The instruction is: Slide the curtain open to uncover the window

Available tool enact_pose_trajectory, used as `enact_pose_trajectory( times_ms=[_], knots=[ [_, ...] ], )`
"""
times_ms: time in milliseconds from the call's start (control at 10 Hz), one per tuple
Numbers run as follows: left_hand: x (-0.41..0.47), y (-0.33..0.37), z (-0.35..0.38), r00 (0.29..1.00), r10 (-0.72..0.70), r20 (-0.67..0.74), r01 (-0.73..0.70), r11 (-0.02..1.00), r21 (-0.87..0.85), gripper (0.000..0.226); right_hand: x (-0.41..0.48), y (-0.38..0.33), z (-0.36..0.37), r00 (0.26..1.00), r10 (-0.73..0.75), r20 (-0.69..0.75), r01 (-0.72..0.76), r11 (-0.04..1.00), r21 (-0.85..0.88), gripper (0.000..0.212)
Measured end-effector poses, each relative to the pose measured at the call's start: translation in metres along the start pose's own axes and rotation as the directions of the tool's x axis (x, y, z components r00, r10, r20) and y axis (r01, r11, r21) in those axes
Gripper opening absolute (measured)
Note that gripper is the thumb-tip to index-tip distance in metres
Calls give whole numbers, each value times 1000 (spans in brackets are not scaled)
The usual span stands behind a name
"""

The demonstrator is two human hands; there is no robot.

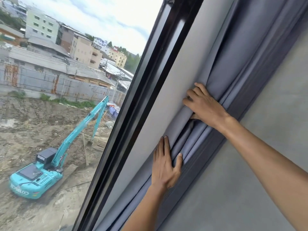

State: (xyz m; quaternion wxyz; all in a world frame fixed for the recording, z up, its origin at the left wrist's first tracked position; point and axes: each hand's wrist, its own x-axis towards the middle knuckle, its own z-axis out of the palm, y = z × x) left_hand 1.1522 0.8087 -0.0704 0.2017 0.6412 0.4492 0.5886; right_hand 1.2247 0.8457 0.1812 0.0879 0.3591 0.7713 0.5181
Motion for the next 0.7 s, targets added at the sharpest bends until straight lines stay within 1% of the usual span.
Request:
enact_pose_trajectory(
  times_ms=[100,200,300,400,500,600,700],
  knots=[
    [-1,3,-28,999,33,-17,-33,999,18,76,2,-16,-16,998,67,21,-69,995,68,57],
    [-1,9,-67,996,85,-27,-84,995,47,71,3,-36,-34,993,106,56,-113,983,144,67],
    [-1,8,-112,985,172,-8,-171,980,99,68,-3,-57,-58,983,172,62,-181,957,224,77],
    [-9,3,-158,973,230,36,-233,954,190,66,-11,-83,-86,957,273,94,-288,916,279,81],
    [-18,0,-209,967,235,98,-253,930,268,65,-14,-111,-112,935,321,147,-353,866,354,78],
    [-29,6,-269,955,236,182,-285,902,325,66,-13,-145,-147,894,391,219,-448,774,449,77],
    [-38,5,-326,946,196,259,-294,855,427,67,-10,-181,-185,845,472,250,-529,674,516,75]
  ],
)
